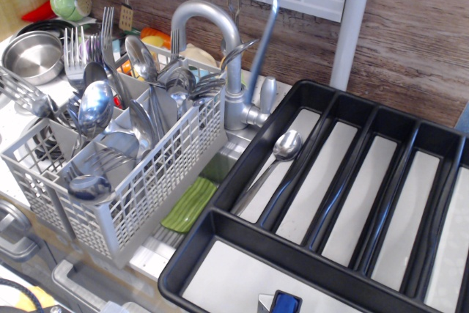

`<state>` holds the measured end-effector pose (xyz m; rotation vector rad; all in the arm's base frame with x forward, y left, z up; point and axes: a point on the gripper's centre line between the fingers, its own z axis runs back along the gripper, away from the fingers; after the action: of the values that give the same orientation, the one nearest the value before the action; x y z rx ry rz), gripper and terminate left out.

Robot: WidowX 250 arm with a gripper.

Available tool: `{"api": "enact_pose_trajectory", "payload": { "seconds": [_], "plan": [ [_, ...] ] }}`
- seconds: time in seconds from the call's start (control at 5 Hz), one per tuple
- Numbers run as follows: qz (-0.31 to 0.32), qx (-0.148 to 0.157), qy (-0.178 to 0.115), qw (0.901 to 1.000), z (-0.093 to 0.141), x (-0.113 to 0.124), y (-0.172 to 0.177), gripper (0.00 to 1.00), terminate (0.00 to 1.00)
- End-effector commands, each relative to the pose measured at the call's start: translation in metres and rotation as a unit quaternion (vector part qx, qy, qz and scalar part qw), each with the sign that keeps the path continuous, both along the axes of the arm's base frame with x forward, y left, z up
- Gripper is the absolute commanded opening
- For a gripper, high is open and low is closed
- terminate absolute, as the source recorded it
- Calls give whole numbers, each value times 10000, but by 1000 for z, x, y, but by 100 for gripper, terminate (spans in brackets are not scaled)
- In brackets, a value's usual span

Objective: Put small spoon from basket to tray

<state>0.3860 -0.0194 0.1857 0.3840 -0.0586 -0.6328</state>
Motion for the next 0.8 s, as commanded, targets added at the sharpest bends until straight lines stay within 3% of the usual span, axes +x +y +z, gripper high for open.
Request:
{"api": "enact_pose_trajectory", "payload": {
  "seconds": [0.0,0.2,0.4,0.6],
  "plan": [
    [318,-612,-616,9957,-23,-7,-6,0,0],
    [78,-611,-665,9959,-51,-16,2,0,0],
    [-168,-795,-566,9951,-76,-19,19,0,0],
    [-281,-794,-379,9957,-88,-18,24,0,0]
  ]
}}
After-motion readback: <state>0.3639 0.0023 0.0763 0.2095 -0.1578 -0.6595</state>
